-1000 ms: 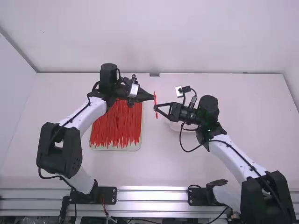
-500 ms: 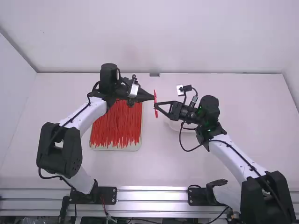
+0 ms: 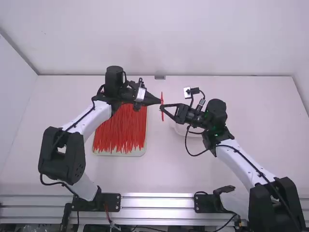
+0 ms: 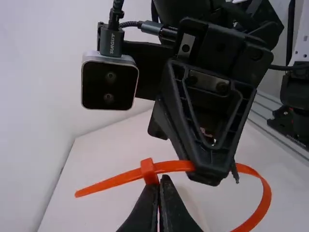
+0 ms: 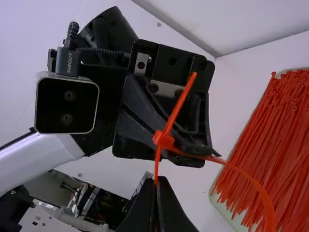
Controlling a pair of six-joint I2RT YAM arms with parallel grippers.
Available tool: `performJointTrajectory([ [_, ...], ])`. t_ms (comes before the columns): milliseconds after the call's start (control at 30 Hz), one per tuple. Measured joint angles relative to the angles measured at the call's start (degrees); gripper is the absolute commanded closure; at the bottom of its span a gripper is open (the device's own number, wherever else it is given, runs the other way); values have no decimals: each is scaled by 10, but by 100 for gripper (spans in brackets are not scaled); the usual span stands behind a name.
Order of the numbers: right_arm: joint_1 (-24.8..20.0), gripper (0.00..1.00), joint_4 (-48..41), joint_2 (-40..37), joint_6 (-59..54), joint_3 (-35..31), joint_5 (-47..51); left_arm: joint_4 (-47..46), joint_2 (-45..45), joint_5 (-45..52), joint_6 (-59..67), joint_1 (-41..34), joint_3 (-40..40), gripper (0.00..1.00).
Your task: Fasten the cable tie
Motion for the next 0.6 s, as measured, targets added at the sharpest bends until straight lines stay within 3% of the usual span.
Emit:
performJointTrajectory([
  [367,-11,100,35,0,5,-8,4,-8,0,-2,19,-12,0,98],
  [433,-15,87,31,0,4,-8,-1,1,0,-5,16,-12,0,98],
  [567,-35,45,2,-5,-12,-4,11,26,0,3,-17,-9,-3,98],
  [600,-40,39,-7,-3,-17,-4,12,29,0,7,-22,-10,-3,98],
])
